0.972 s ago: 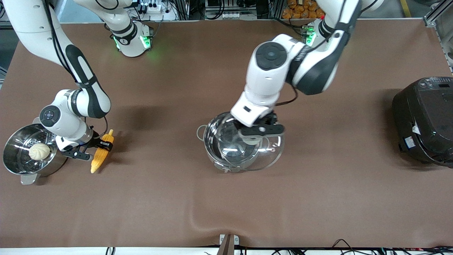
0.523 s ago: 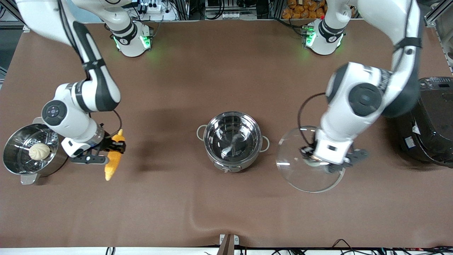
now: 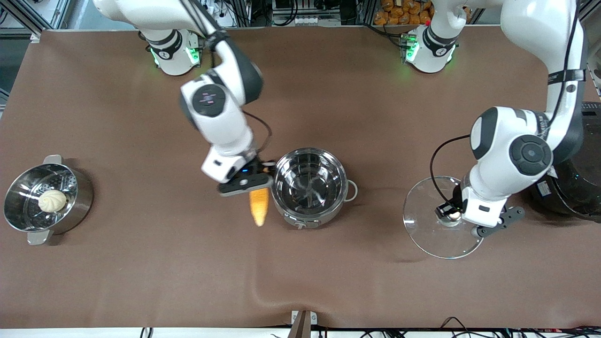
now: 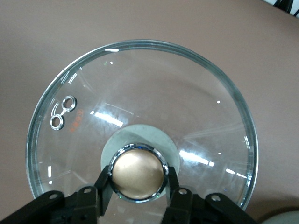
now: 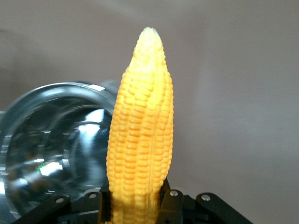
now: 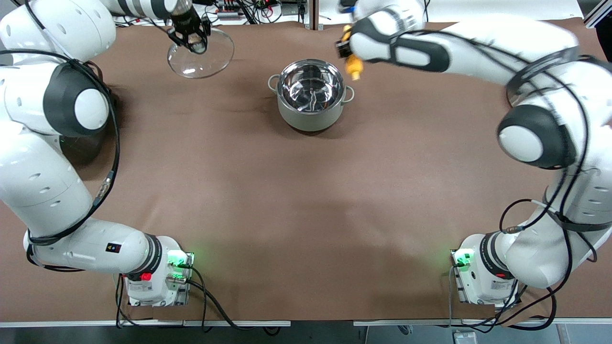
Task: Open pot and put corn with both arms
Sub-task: 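Drop the corn into the pot with the right gripper while the left lowers the lid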
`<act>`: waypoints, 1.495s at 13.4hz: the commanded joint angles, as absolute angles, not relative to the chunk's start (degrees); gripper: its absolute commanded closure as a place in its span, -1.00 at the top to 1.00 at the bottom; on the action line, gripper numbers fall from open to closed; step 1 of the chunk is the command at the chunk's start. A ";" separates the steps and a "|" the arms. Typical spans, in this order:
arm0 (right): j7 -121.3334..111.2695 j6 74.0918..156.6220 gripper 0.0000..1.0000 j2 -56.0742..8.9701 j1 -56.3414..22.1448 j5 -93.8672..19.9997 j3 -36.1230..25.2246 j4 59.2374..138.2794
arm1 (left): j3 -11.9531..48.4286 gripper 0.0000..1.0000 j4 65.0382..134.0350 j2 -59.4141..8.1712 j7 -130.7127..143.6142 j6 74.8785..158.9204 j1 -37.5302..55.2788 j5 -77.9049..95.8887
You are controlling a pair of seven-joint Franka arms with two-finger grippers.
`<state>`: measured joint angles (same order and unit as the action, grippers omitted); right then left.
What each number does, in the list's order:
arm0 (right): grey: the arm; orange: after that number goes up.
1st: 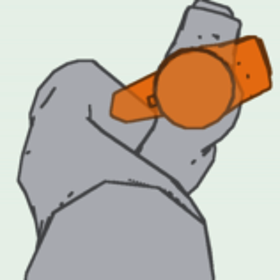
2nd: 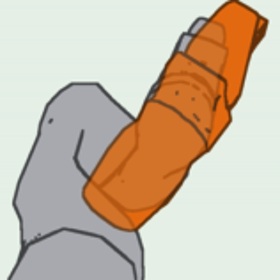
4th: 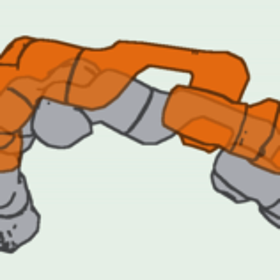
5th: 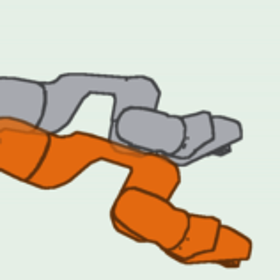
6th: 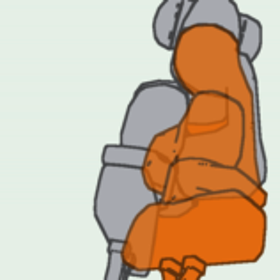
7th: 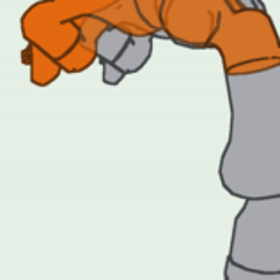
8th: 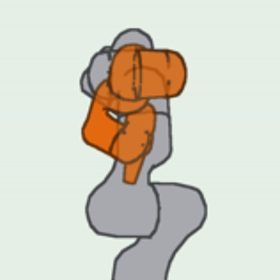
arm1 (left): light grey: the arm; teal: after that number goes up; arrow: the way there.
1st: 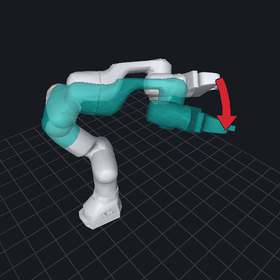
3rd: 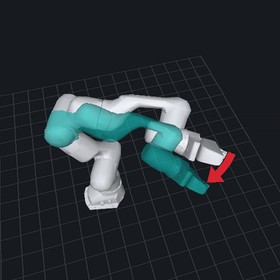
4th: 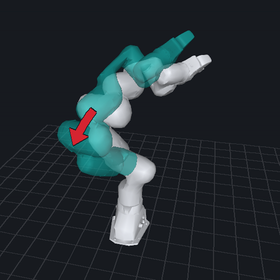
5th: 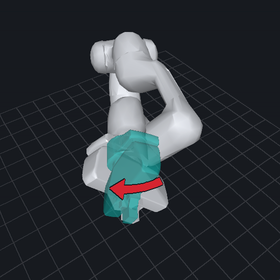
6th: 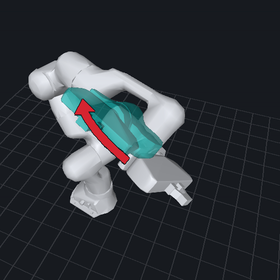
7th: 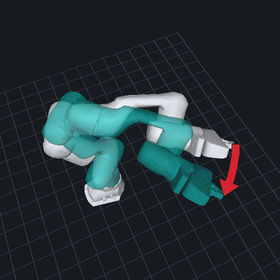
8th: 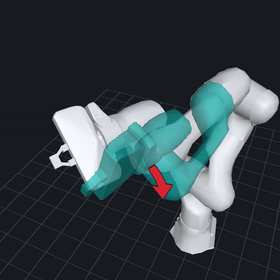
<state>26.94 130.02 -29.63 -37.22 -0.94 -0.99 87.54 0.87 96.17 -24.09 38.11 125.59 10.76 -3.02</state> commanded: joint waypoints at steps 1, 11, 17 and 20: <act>36.45 132.87 -1.00 -39.09 -41.56 -0.18 -1.85 77.02 | 1.58 -1.00 106.24 -20.30 36.30 133.48 9.40 -2.46; 44.22 128.70 1.00 -40.53 -44.05 -1.14 -2.02 77.87 | 1.32 0.02 110.48 -28.38 35.51 148.01 9.40 -3.43; 32.46 112.61 1.00 -26.65 -22.26 -3.34 -0.35 78.83 | 1.23 1.00 110.74 -23.31 35.24 146.78 9.32 -5.27; 13.77 109.19 1.00 -17.61 -12.07 -3.25 -0.62 86.46 | 1.23 1.00 110.39 -14.80 30.61 138.38 9.41 -5.27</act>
